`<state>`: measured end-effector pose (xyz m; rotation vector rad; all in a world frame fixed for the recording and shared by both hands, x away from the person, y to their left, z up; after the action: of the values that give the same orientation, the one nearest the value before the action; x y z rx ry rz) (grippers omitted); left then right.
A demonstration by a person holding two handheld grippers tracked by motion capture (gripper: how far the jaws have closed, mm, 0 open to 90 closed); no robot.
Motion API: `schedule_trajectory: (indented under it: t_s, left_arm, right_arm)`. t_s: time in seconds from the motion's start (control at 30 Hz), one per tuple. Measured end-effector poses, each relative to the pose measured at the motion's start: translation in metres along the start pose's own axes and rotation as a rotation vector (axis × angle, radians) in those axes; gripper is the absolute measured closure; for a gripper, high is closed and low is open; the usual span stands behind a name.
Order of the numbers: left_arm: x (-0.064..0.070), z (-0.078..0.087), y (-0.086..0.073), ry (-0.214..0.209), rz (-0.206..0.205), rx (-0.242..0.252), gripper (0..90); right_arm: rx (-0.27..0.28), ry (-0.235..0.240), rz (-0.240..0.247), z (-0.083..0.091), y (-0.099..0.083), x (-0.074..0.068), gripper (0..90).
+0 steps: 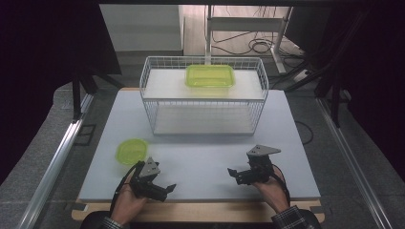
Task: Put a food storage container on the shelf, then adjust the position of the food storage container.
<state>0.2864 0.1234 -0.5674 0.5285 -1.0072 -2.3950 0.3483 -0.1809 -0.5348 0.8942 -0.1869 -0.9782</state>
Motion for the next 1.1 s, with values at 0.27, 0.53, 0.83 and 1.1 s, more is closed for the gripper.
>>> schedule_trajectory:
  t_s: [0.27,0.53,0.83,1.1]
  left_arm:
    - [0.0,0.0,0.0,0.008,0.022,-0.033,1.0]
    - [-0.007,0.011,0.008,0.019,0.045,-0.043,11.0]
    - [-0.036,0.033,0.021,0.019,0.079,0.011,63.0]
    - [-0.075,0.035,0.014,0.093,0.105,-0.019,89.3]
  right_arm:
    - [-0.019,-0.01,0.021,-0.004,-0.004,-0.001,0.0]
    - [-0.017,-0.007,-0.005,-0.003,-0.002,0.002,0.0]
    - [-0.02,-0.008,-0.002,-0.004,-0.001,0.002,0.3]
    - [-0.018,-0.008,-0.004,-0.004,-0.001,0.003,0.6]
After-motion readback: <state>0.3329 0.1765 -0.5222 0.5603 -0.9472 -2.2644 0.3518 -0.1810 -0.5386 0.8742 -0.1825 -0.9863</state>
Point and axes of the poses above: each handheld gripper's, and its own axes: z roughly backward along the jaws, y roughly out of its top, x roughly to its right, the point moved 6 cm from there along -z, roughly forward along the jaws, and after that the axes turned 14 degrees about -z, right-handed, at the moved point
